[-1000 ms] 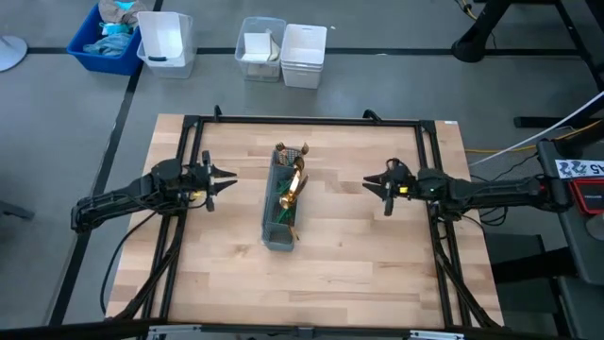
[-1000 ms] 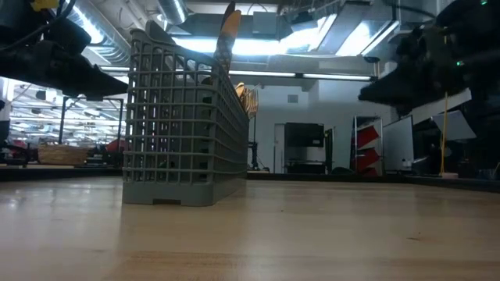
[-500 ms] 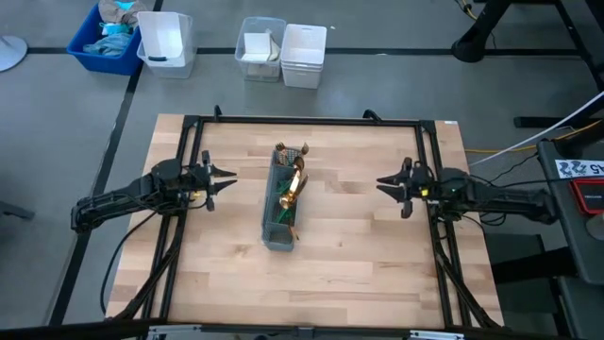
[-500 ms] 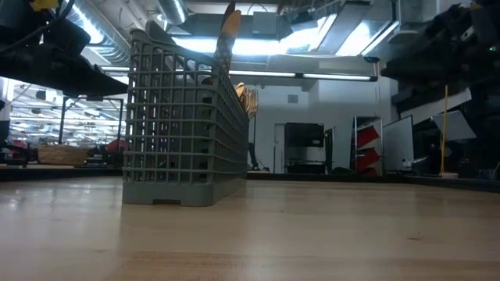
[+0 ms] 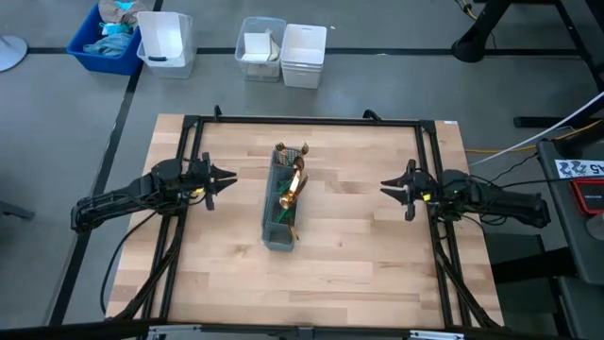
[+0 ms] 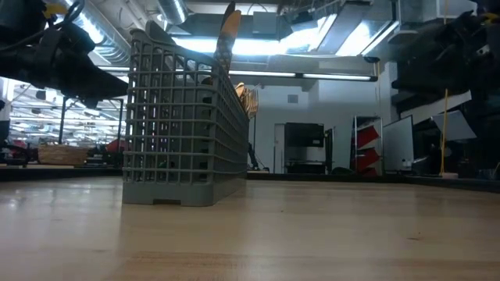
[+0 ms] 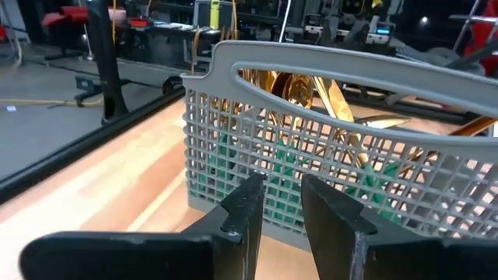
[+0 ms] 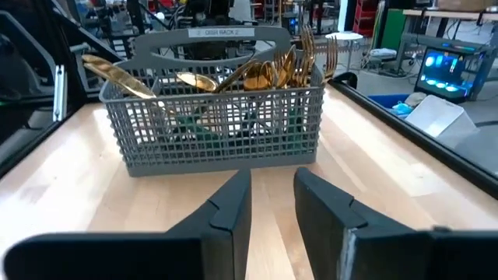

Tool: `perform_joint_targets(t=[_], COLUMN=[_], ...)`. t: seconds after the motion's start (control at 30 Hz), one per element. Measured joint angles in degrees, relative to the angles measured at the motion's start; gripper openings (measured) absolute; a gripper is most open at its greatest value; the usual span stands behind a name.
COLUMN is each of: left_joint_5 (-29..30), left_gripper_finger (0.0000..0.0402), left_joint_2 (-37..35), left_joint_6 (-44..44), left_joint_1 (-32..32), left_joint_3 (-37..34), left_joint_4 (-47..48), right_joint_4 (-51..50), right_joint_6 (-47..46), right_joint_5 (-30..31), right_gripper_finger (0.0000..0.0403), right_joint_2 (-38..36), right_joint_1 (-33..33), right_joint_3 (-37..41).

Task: Sort silverware
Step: Return to Home Position

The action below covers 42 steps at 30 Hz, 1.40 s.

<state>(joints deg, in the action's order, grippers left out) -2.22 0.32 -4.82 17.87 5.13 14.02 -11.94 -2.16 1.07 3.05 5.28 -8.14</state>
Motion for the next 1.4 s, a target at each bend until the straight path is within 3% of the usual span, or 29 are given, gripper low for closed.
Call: perform_joint_targets(t=[0.23, 0.47, 0.63, 1.03, 1.4], left_joint_5=[-0.02, -0.03, -0.04, -0.04, -0.04], left_gripper_finger=[0.0084, 0.0084, 0.0084, 0.0084, 0.0084], left_joint_2=[0.0, -0.01, 0.0, -0.02, -0.02], left_joint_6=[-0.5, 9.08, 10.91, 10.86, 10.84], left_joint_1=[0.0, 0.0, 0.02, 0.0, 0.0], left_joint_3=[0.0, 0.0, 0.0, 0.0, 0.0], left_joint_4=[0.02, -0.02, -0.02, 0.0, 0.01], right_joint_4=[-0.14, -0.47, -1.59, 12.22, 11.84], right_joint_6=[3.19, 8.08, 10.14, 7.98, 8.42], right_joint_5=[4.72, 10.37, 14.16, 7.92, 11.99], right_gripper_finger=[0.0099, 0.0099, 0.0099, 0.0099, 0.0099], right_joint_2=[-2.56, -2.93, -2.93, -2.93, -2.4], right_joint_1=[0.0, 0.0, 0.0, 0.0, 0.02], right_joint_3=[0.0, 0.0, 0.0, 6.26, 6.19])
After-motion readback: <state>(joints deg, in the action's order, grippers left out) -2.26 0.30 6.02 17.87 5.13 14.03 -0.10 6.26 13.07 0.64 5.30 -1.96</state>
